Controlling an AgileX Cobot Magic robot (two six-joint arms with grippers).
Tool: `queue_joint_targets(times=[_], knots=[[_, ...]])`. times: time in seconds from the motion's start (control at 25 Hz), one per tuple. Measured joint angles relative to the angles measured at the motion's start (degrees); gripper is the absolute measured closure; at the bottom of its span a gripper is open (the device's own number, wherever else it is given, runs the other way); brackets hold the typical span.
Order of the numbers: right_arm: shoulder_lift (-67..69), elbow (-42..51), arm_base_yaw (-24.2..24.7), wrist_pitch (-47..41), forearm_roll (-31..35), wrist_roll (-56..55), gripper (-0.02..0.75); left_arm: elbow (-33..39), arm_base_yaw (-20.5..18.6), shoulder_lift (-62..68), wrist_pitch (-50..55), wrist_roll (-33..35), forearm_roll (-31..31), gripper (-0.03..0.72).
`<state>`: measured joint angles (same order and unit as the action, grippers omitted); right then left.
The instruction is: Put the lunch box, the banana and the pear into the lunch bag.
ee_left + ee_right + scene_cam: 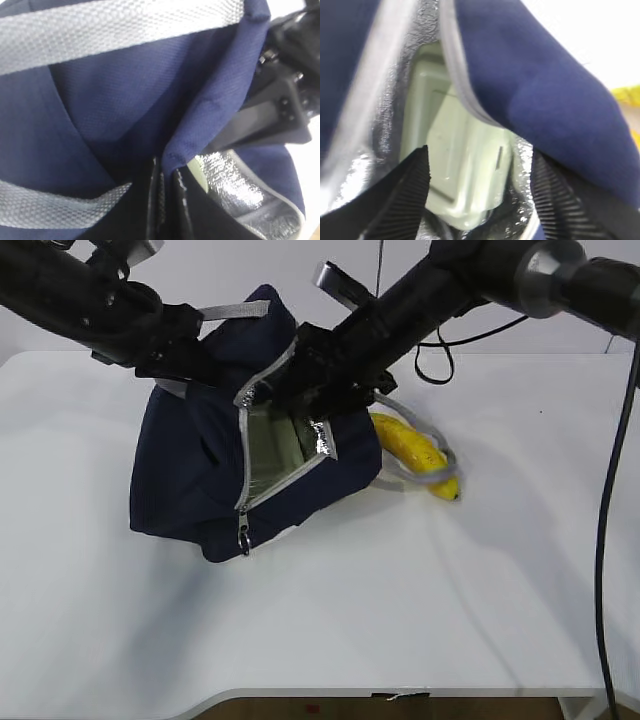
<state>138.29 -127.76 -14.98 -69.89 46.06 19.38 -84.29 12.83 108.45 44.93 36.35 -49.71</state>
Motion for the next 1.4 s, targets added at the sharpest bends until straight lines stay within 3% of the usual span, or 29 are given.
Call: queue_joint_targets(times=[0.12,0.48,0.76,1.08,1.4], knots=[[0.0,-2.5,0.0,-0.1,-4.8,-2.4,0.233,0.0,0.0,0.0,0.4,0.0,-0.1,0.67],[-3.4,-3.0,0.1,-0.5,-8.6,-3.5,0.233,0.0,0.0,0.0,1.2,0.0,-0.2,0.67],[-12.1,-3.0,0.1,-1.2,-24.2,-6.4,0.233,0.0,-0.7,0.0,2.9,0.1,-4.7,0.671],[-16.3,-3.3,0.1,-1.7,-36.2,-12.5,0.233,0.0,-4.9,0.0,10.8,0.1,-13.5,0.671],[-16.4,2.6,0.1,-1.7,-38.8,-14.3,0.233,0.0,-10.7,0.0,19.1,0.1,-17.0,0.671]])
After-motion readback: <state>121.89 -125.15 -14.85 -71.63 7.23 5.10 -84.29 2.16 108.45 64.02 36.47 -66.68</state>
